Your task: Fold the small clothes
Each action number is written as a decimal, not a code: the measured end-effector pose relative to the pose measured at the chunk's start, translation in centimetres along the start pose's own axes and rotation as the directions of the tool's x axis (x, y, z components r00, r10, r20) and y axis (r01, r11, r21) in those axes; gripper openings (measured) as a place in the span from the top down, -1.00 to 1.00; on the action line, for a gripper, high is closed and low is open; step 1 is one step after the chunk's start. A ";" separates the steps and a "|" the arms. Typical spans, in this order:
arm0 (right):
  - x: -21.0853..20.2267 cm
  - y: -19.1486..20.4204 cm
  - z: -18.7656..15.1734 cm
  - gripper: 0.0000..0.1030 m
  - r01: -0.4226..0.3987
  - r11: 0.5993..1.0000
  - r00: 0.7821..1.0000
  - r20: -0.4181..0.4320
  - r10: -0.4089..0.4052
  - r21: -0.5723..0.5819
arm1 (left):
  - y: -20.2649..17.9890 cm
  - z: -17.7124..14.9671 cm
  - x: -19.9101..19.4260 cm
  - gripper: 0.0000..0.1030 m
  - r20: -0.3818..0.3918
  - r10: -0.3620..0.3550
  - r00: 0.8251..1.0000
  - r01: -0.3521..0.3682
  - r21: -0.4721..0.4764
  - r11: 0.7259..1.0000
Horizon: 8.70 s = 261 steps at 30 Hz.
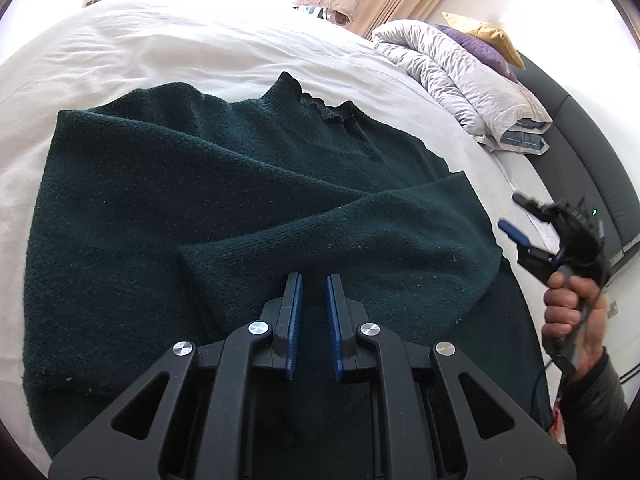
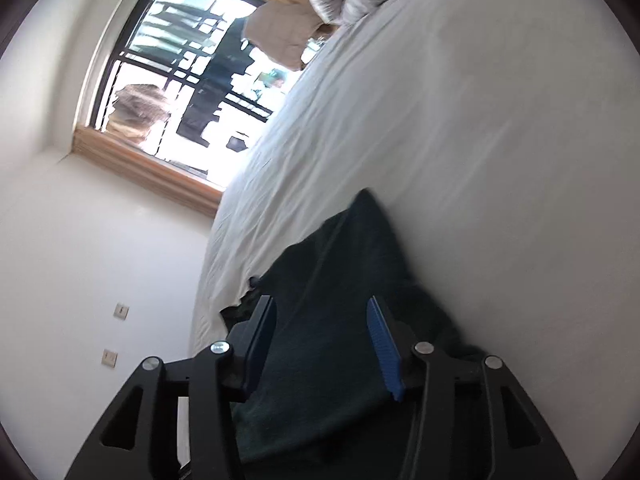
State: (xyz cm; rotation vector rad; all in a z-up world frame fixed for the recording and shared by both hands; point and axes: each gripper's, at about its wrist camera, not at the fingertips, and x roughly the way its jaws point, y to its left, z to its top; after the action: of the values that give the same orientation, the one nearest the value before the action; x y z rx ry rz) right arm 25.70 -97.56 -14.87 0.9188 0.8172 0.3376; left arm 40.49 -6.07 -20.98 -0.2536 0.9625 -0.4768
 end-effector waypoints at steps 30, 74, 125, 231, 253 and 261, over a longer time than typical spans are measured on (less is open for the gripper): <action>2.9 -2.0 -4.5 0.87 0.003 1.000 0.994 -0.113 -0.001 0.015 | 1.8 -0.8 -1.0 0.76 0.047 -0.107 0.993 0.110 -0.073 0.991; -27.9 0.9 -18.7 -0.56 0.440 0.505 0.883 0.256 -0.392 -0.743 | -10.4 -33.3 -24.4 0.41 0.242 0.323 0.915 -0.403 0.585 0.704; -25.6 -4.9 -26.3 -0.19 0.335 -0.134 0.799 0.357 -0.483 -0.932 | -8.9 -41.1 -21.6 0.76 0.523 0.310 0.794 -0.557 0.830 0.028; 11.7 4.0 10.4 0.03 0.509 0.515 0.771 0.099 -0.629 -0.690 | 9.2 15.5 3.1 0.82 0.032 0.498 0.867 -0.493 0.202 0.846; 9.4 11.5 -1.3 -0.01 0.246 0.681 0.931 -0.026 -0.363 -0.690 | 3.7 10.8 -8.5 0.79 0.187 0.407 0.894 -0.438 0.175 0.882; 7.8 10.3 -3.0 -0.01 0.264 0.678 0.933 0.002 -0.361 -0.686 | 0.6 12.4 -0.7 0.79 0.123 0.534 0.836 -0.545 0.296 0.785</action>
State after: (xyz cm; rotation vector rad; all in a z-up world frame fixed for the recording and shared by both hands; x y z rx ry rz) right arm 29.39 -85.37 -11.27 0.0511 0.8685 0.3603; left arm 50.70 -5.26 -13.87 0.3122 0.8620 -0.0882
